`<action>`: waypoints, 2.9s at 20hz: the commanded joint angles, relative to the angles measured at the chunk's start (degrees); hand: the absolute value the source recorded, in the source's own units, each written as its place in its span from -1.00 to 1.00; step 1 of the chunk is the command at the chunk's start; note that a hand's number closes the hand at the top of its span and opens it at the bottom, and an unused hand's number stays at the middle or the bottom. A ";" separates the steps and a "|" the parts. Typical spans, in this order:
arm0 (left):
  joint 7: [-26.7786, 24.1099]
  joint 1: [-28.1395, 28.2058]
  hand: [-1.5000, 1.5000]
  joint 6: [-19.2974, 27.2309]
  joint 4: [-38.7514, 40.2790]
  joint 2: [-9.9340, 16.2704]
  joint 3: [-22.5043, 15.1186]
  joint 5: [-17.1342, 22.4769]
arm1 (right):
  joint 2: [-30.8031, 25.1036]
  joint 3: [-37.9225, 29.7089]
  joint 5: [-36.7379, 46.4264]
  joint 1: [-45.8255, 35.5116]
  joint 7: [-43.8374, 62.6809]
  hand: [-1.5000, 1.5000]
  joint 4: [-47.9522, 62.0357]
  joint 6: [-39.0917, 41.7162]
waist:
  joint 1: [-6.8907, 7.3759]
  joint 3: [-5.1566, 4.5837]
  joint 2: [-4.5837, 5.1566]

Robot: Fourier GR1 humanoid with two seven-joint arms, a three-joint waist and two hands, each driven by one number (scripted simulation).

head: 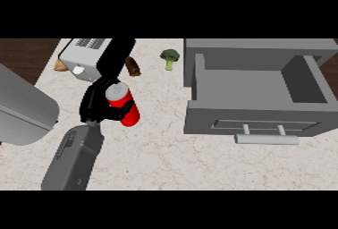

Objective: Pick up the can, place it into the drawer and close the drawer

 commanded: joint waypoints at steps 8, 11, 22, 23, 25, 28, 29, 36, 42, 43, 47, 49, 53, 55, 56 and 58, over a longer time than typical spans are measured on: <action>22.21 -3.36 1.00 20.01 -27.19 -2.58 -9.42 -2.02 | 1.40 0.53 -0.14 -0.28 0.42 -1.00 -1.61 0.41 | -1.36 -0.08 0.53; 22.31 -5.25 1.00 22.81 -27.24 -2.60 -10.41 -3.05 | -1.48 1.34 -0.57 -3.96 5.21 -1.00 -1.77 -3.08 | -1.49 -0.12 0.75; 26.07 -21.24 1.00 32.71 -18.29 -2.61 -15.13 -2.50 | 1.58 2.14 0.88 -2.41 1.47 -1.00 -0.34 0.29 | -2.43 -0.10 0.87; 28.44 -23.27 1.00 34.55 -18.35 -2.61 -15.40 -3.28 | 1.60 3.35 2.41 -2.48 0.57 -1.00 -0.53 -0.03 | -2.35 -0.09 0.84; 23.25 -26.22 1.00 35.36 -11.24 -2.61 -16.71 -1.09 | 1.59 2.23 0.35 -3.69 2.04 -1.00 -0.96 -0.56 | -2.90 -0.10 1.00; 23.55 -28.89 1.00 36.79 -9.53 -2.62 -17.66 0.32 | 1.59 2.00 2.76 -5.77 1.85 -1.00 1.30 0.13 | -2.55 -0.10 0.99; 23.33 -29.60 1.00 38.55 -10.18 -2.62 -18.48 0.78 | -1.08 -0.95 -2.31 -4.71 4.14 -1.00 0.71 -0.07 | -2.65 -0.11 0.90; 25.00 -40.78 1.00 44.43 -1.15 -2.62 -22.87 5.89 | -0.46 -1.17 -2.27 -4.72 3.77 -1.00 0.85 1.46 | -3.47 -0.07 0.92; 17.69 -44.54 1.00 43.09 8.36 -2.62 -23.13 11.84 | 0.01 -0.64 -2.23 -6.06 5.35 -1.00 -1.59 -0.71 | -4.13 -0.08 1.21; 17.62 -47.00 1.00 43.58 9.98 -2.62 -23.97 11.80 | 0.53 0.60 -0.10 -6.34 5.79 -1.00 -1.49 -0.59 | -4.18 -0.07 1.27; 16.02 -49.54 1.00 43.71 14.27 -2.62 -25.76 16.01 | 1.07 0.87 0.34 -7.11 4.44 -1.00 -0.39 0.80 | -4.47 -0.04 1.36; 15.24 -50.46 1.00 45.99 14.10 -2.62 -28.66 19.83 | -1.62 0.73 -0.40 -9.54 6.35 -1.00 0.87 -0.53 | -4.93 -0.04 1.43; 13.97 -49.88 1.00 48.23 15.21 -2.62 -33.87 23.46 | 1.52 1.76 2.40 -8.01 4.33 -1.00 0.09 1.24 | -5.42 -0.01 1.35; 11.99 -49.77 1.00 46.65 17.82 -2.62 -33.12 24.03 | 0.97 1.14 1.93 -9.00 4.38 -1.00 0.89 0.53 | -4.88 -0.03 1.38; 13.04 -51.75 1.00 44.38 20.15 -2.62 -31.28 22.96 | 1.61 2.28 1.07 -5.38 3.89 -1.00 -1.73 0.74 | -4.72 -0.04 1.29; 11.66 -52.09 1.00 45.90 21.22 -2.62 -33.46 26.03 | 0.96 2.18 -1.64 -7.49 7.62 -1.00 -3.30 -0.48 | -5.97 -0.05 1.59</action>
